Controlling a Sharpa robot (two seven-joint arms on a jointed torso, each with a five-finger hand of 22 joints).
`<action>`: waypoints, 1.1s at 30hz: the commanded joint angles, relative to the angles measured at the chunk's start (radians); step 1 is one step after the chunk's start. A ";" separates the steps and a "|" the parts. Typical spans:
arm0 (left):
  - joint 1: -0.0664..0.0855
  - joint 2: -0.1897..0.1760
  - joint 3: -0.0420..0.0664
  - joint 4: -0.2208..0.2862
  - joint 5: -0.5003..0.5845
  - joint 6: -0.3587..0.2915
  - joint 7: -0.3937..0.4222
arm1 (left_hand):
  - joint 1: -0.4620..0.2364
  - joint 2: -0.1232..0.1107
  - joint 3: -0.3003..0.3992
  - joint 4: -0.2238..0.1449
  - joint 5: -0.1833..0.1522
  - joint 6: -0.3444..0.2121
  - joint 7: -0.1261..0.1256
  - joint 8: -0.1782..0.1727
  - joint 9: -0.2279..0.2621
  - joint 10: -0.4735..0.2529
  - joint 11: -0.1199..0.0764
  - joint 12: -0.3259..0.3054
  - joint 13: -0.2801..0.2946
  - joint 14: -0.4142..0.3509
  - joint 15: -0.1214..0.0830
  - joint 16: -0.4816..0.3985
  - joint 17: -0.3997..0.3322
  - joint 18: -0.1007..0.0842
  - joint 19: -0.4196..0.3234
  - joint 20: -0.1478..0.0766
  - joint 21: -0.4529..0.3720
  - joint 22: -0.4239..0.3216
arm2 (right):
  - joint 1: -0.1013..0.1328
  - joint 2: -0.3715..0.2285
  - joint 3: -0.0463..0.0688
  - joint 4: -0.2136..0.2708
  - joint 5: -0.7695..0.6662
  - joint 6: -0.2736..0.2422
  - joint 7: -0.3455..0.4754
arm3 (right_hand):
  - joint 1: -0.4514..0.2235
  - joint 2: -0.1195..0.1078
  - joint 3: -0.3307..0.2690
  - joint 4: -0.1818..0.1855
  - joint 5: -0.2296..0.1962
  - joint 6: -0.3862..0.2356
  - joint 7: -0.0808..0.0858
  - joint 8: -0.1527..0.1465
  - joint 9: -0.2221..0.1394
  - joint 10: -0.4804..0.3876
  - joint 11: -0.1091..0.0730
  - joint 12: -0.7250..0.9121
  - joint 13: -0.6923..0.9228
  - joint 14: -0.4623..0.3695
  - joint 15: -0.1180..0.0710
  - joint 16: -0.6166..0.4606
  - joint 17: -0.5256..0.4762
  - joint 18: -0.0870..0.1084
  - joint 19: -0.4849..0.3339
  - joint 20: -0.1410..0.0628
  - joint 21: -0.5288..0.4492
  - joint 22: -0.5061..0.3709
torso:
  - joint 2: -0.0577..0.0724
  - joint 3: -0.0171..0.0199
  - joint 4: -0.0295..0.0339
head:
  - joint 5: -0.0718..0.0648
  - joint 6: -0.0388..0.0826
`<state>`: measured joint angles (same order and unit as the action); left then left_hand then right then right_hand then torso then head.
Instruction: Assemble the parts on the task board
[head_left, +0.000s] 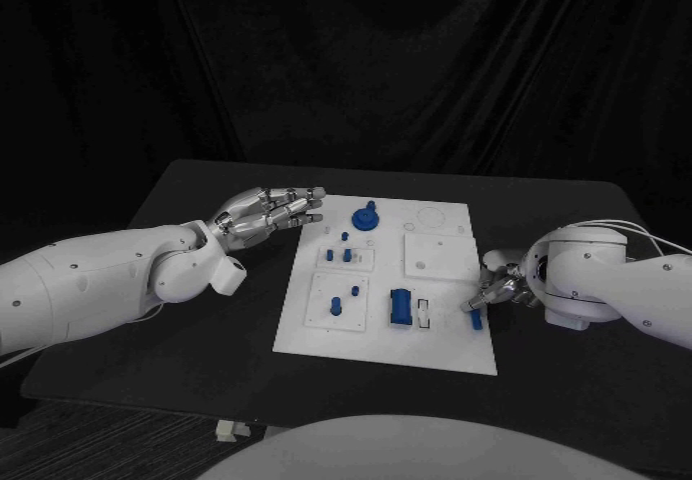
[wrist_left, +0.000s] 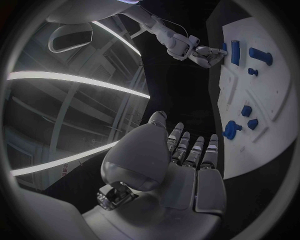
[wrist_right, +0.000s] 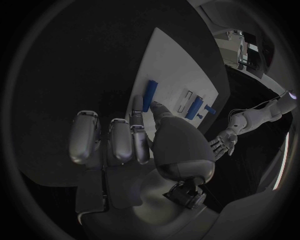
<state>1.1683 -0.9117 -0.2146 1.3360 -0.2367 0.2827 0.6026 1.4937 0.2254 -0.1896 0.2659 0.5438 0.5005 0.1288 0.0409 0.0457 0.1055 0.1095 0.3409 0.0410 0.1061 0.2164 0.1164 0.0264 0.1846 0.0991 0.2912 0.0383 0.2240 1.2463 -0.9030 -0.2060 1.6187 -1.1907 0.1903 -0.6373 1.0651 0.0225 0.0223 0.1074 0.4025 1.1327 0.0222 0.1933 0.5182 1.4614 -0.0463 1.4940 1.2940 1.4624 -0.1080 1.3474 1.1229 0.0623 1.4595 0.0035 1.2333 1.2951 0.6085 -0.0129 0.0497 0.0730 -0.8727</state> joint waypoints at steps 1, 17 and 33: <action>-0.002 0.002 0.001 0.001 0.004 0.016 0.011 | 0.017 -0.005 0.044 -0.011 0.015 0.007 0.003 0.020 0.008 -0.003 0.006 0.025 0.005 0.011 0.004 0.020 0.006 -0.044 0.002 0.000 0.012 0.007 | -0.006 0.004 -0.001 -0.002 -0.008 0.011 -0.017 | 0.047 -0.005 0.010 -0.015 0.024 -0.017 0.010 -0.041 -0.044 0.075 0.002 -0.018 0.188 0.031 0.003 -0.021 -0.013 0.009 -0.002 0.003 -0.020 0.178 | 0.000 0.0000 0.0000 | 0.002 0.000; -0.004 0.002 0.001 0.000 0.004 0.020 0.007 | 0.018 -0.006 0.045 -0.012 0.017 0.007 0.004 0.020 0.007 -0.002 0.008 0.024 0.005 0.012 0.005 0.022 0.006 -0.044 0.002 0.000 0.012 0.007 | -0.011 0.012 -0.001 -0.001 0.098 -0.030 -0.017 | 0.172 -0.023 0.174 -0.176 0.068 -0.077 0.040 -0.073 -0.074 0.073 0.025 -0.017 0.189 0.033 0.021 -0.026 -0.015 0.009 0.001 0.019 -0.027 0.179 | 0.000 0.0002 -0.0004 | 0.003 0.000; -0.006 0.000 0.001 0.001 0.004 0.022 0.002 | 0.020 -0.005 0.048 -0.014 0.019 0.007 0.005 0.019 0.007 0.001 0.011 0.029 0.005 0.016 0.007 0.025 0.007 -0.046 0.002 0.000 0.012 0.007 | -0.010 0.001 0.000 0.013 0.356 -0.153 -0.012 | 0.145 -0.037 0.254 -0.237 0.122 -0.053 0.033 -0.033 -0.055 0.084 0.020 0.010 0.214 0.041 0.018 -0.003 0.020 0.003 0.013 0.018 0.006 0.190 | 0.000 -0.0001 -0.0006 | 0.006 0.000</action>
<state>1.1641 -0.9122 -0.2146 1.3357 -0.2367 0.2900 0.5958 1.4938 0.2254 -0.1896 0.2658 0.5441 0.5005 0.1289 0.0409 0.0457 0.1060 0.1102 0.3526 0.0410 0.1063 0.2166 0.1316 0.0265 0.1845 0.0991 0.2912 0.0383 0.2240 1.2389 -0.9004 -0.2061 1.6280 -0.9471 0.0953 -0.6375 1.1617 -0.0043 0.1321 -0.0691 0.4261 1.1204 0.0705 0.1654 0.4525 1.4581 -0.0101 1.4892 1.2940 1.4624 -0.0685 1.3476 1.1256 0.0624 1.4580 0.0197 1.2226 1.2951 0.6081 -0.0129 0.0492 0.0787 -0.8727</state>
